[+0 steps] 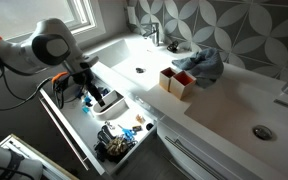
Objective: Take the brown hair claw from the drawer and place it in front of the boxes
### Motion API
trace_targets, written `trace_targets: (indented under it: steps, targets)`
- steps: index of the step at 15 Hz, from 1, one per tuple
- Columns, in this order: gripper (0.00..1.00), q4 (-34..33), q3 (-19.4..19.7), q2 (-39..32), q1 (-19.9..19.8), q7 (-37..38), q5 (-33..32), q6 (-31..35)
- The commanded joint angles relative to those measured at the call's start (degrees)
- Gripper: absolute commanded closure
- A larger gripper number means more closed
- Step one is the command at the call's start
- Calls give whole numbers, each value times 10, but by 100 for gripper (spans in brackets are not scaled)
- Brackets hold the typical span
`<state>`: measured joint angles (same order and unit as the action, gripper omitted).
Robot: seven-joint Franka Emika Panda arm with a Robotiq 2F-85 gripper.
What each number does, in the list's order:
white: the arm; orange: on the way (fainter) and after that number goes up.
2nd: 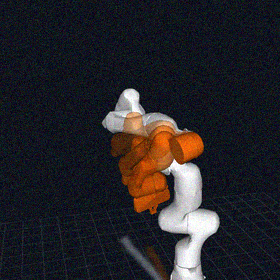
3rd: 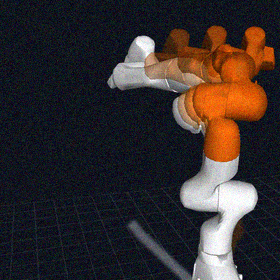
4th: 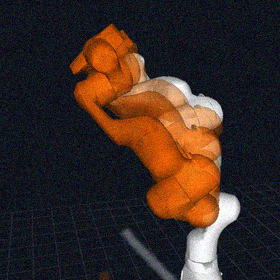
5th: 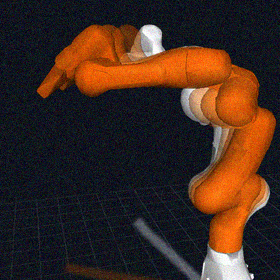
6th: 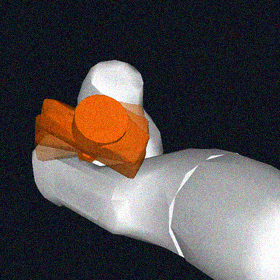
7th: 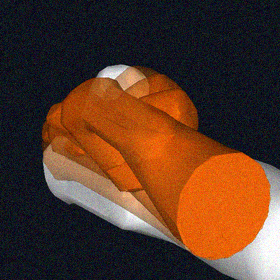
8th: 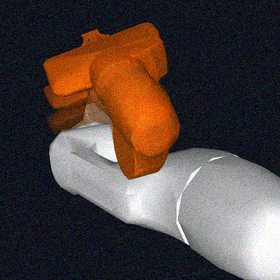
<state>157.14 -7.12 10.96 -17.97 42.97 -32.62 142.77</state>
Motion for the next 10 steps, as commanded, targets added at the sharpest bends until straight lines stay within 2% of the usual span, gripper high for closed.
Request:
trace_targets:
  steps: [1, 4, 7, 8, 10]
  targets:
    - [0, -29, 21, -85, 8, 118, -116, 33]
    - [0, -53, 59, -142, 33, 202, -233, 50]
    - [0, -81, 99, -197, 59, 254, -313, 83]
    - [0, -88, 81, -215, 38, 277, -349, 97]
    - [0, -110, 91, -252, 44, 310, -407, 98]
